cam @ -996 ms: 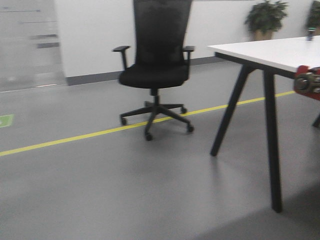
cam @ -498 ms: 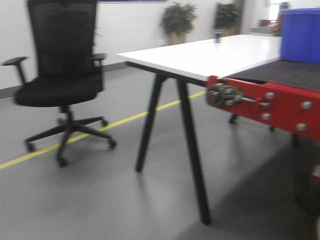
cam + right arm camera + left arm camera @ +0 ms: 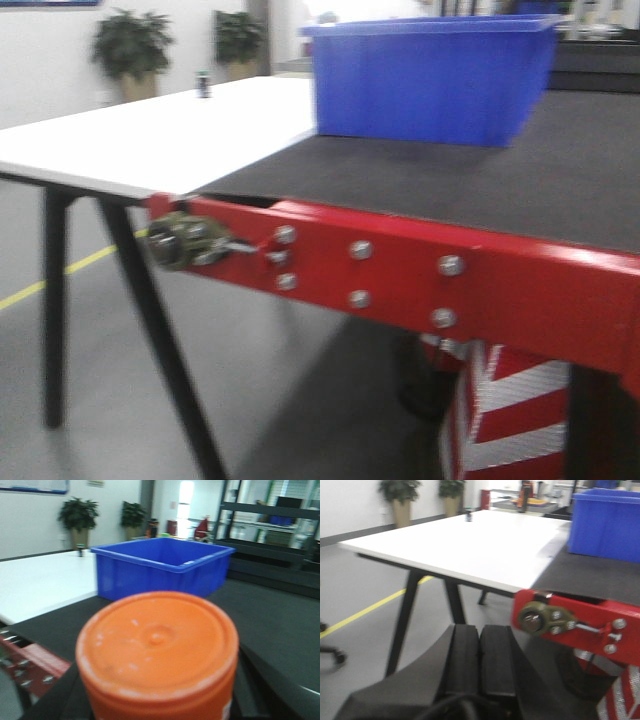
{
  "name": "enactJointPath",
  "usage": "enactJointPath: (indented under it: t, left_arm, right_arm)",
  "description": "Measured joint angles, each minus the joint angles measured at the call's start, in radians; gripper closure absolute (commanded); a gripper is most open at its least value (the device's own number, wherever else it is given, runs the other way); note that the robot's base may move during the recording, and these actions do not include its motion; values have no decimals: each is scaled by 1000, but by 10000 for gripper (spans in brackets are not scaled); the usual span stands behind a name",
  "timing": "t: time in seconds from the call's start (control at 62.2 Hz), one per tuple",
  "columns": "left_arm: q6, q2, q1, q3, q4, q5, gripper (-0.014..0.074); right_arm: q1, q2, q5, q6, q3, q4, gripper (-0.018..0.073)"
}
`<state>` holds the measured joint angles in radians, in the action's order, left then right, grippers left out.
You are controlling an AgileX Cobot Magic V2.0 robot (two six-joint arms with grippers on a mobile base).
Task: Grab orange capacitor from left shelf to right conveyor
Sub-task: 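Drive the base to the red conveyor carrying the cylinder in the right gripper, then move the right gripper with the cylinder over the metal tray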
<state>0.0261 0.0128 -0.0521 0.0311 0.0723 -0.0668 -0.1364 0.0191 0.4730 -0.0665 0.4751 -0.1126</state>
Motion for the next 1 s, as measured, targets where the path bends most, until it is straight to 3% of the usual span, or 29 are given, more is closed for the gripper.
enactJointPath:
  t: [0.369,0.627,0.996]
  left_arm:
    - [0,0,0,0,0,0,723]
    - [0,0,46,0,0,0,723]
    - [0,0,42,0,0,0,723]
  right_arm:
    - [0,0,0,0,0,0,452]
    - [0,0,0,0,0,0,452]
    - [0,0,0,0,0,0,452]
